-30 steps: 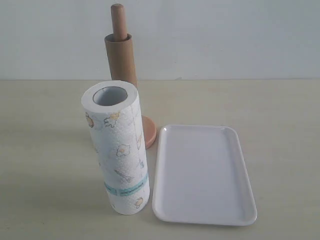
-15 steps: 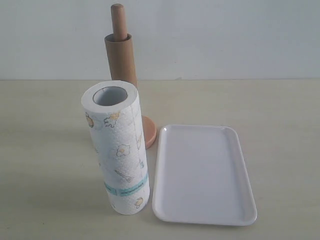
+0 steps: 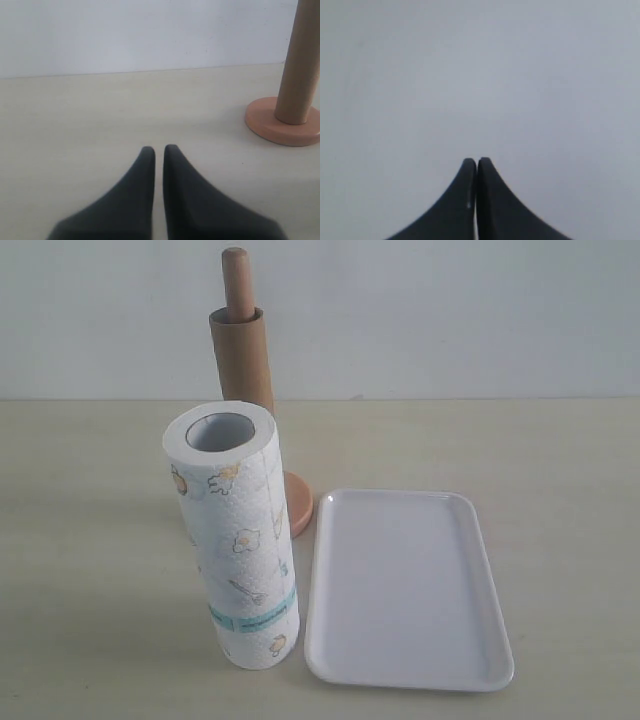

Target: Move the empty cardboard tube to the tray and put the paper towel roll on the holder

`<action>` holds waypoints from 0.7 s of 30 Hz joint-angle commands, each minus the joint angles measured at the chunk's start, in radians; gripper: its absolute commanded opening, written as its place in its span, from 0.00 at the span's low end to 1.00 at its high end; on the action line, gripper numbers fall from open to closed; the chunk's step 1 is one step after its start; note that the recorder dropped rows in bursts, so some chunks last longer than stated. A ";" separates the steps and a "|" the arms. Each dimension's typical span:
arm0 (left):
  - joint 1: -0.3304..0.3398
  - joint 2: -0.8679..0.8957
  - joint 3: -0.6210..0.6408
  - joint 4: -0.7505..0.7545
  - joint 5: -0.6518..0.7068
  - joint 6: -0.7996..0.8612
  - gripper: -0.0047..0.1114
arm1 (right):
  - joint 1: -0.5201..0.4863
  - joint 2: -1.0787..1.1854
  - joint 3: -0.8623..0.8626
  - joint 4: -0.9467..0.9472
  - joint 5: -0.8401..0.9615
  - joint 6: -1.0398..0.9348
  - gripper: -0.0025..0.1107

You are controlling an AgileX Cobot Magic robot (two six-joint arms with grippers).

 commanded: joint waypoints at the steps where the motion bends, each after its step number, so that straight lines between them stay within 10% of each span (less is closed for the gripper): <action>1: -0.004 -0.003 0.004 -0.010 -0.003 0.004 0.09 | -0.002 -0.003 -0.001 -0.001 -0.077 0.016 0.02; 5: -0.004 -0.003 0.004 -0.010 -0.003 0.004 0.09 | -0.002 0.084 -0.149 -0.001 0.420 -0.059 0.02; 21: -0.004 -0.003 0.004 -0.010 -0.003 0.004 0.09 | -0.002 0.778 -0.393 0.012 0.421 0.109 0.02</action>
